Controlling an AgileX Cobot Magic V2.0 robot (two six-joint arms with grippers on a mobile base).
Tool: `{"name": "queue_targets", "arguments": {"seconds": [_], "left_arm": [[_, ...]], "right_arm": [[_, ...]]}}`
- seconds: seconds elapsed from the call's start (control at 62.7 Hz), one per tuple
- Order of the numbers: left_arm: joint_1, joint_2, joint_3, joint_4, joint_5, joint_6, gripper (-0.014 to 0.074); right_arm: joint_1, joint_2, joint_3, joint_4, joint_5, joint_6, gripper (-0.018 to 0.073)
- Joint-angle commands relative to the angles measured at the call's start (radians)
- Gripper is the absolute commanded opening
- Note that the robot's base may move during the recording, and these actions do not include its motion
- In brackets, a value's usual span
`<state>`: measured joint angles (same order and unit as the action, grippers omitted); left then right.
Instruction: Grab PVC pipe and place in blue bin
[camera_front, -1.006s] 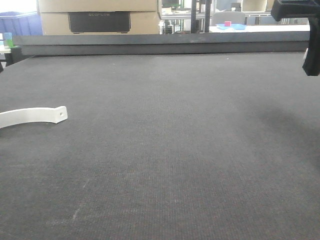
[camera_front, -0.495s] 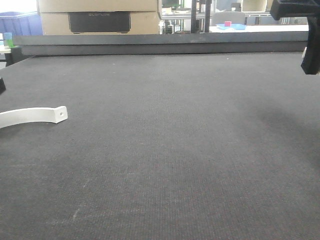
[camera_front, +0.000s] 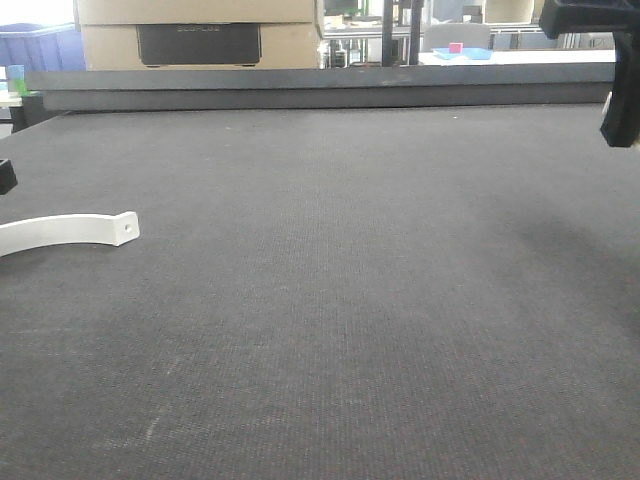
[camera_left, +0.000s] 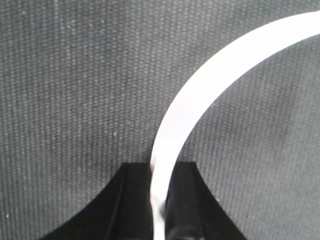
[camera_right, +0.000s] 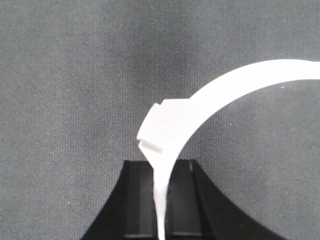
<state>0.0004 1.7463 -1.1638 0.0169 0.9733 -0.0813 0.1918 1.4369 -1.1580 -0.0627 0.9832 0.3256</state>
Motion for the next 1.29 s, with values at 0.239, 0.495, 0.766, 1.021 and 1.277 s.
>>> {"name": "queue_targets", "arguments": {"seconds": [0.239, 0.495, 0.766, 1.021, 1.277], "left_arm": [[-0.069, -0.211, -0.046, -0.054, 0.073, -0.002, -0.0111], [-0.200, -0.421, -0.037, -0.117, -0.165, -0.002, -0.0111], [-0.257, -0.600, 0.133, -0.117, -0.471, -0.002, -0.0111], [-0.255, -0.842, 0.416, -0.126, -0.754, -0.002, -0.0111], [-0.255, -1.018, 0.494, -0.092, -0.840, -0.002, -0.0111]], "right_arm": [[0.003, -0.166, -0.006, -0.013, -0.070, -0.007, -0.0168], [0.003, -0.285, 0.013, -0.059, -0.210, -0.007, -0.0168], [0.003, -0.451, 0.222, -0.114, -0.451, -0.007, -0.0168], [0.003, -0.690, 0.454, -0.126, -0.662, -0.007, -0.0168], [0.003, -0.871, 0.483, -0.126, -0.641, -0.007, -0.0168]]}}
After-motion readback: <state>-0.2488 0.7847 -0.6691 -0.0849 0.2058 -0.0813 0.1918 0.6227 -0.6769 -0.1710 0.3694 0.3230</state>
